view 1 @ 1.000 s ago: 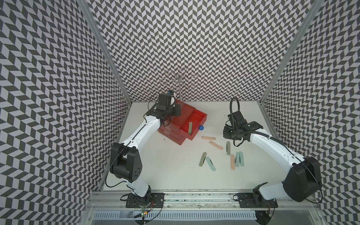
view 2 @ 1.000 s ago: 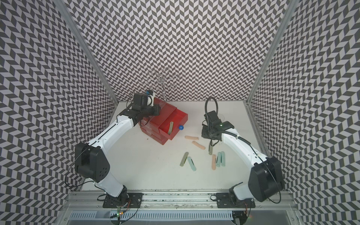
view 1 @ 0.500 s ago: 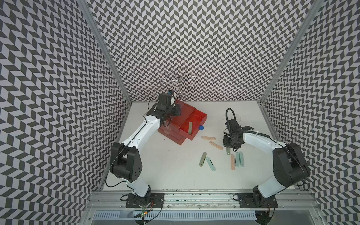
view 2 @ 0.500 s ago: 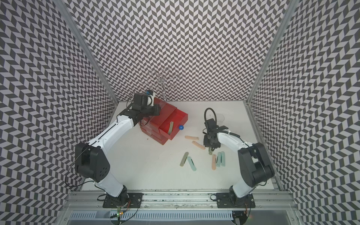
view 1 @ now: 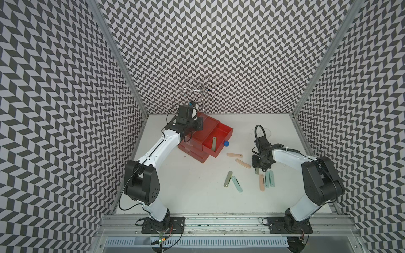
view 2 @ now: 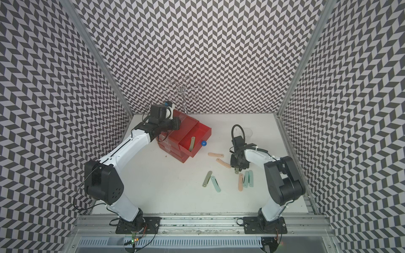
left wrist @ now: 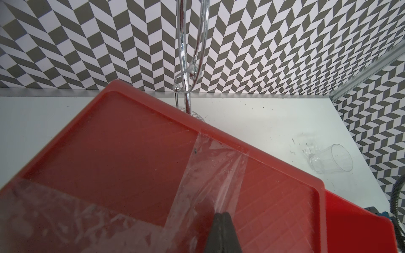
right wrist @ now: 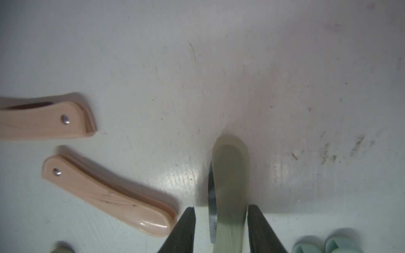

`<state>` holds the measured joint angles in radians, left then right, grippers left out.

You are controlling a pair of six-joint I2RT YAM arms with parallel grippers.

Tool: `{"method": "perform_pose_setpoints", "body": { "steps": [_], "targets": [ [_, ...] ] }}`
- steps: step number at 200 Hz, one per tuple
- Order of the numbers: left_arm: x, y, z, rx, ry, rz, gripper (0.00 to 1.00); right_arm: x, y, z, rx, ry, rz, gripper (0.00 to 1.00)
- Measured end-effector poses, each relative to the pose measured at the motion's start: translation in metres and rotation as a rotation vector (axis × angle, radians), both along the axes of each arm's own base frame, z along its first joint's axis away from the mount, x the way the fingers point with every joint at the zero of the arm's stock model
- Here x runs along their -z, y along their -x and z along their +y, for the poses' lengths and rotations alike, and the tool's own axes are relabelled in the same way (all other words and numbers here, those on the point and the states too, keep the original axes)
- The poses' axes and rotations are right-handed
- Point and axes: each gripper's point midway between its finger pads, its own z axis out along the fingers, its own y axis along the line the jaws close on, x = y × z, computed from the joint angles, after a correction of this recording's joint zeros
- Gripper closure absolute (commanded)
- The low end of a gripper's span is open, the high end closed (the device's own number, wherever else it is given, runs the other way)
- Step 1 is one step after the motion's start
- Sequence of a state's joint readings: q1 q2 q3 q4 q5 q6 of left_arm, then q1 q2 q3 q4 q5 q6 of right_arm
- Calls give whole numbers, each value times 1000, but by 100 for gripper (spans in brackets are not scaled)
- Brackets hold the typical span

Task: Place the fruit knives into the drawer by color
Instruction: Pick up the fruit knife from the center of the board.

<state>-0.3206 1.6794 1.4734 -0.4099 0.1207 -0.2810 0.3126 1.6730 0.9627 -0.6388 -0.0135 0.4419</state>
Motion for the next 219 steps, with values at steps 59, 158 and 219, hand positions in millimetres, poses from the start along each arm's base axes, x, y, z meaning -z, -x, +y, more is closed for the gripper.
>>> {"method": "perform_pose_setpoints", "body": {
  "steps": [59, 158, 219],
  "targets": [
    [0, 0, 0, 0, 0, 1, 100, 2, -2, 0, -3, 3, -3, 68],
    [0, 0, 0, 0, 0, 1, 100, 4, -4, -4, -2, 29, -7, 68],
    [1, 0, 0, 0, 0, 2, 100, 5, -11, -8, -7, 69, 2, 69]
  ]
}}
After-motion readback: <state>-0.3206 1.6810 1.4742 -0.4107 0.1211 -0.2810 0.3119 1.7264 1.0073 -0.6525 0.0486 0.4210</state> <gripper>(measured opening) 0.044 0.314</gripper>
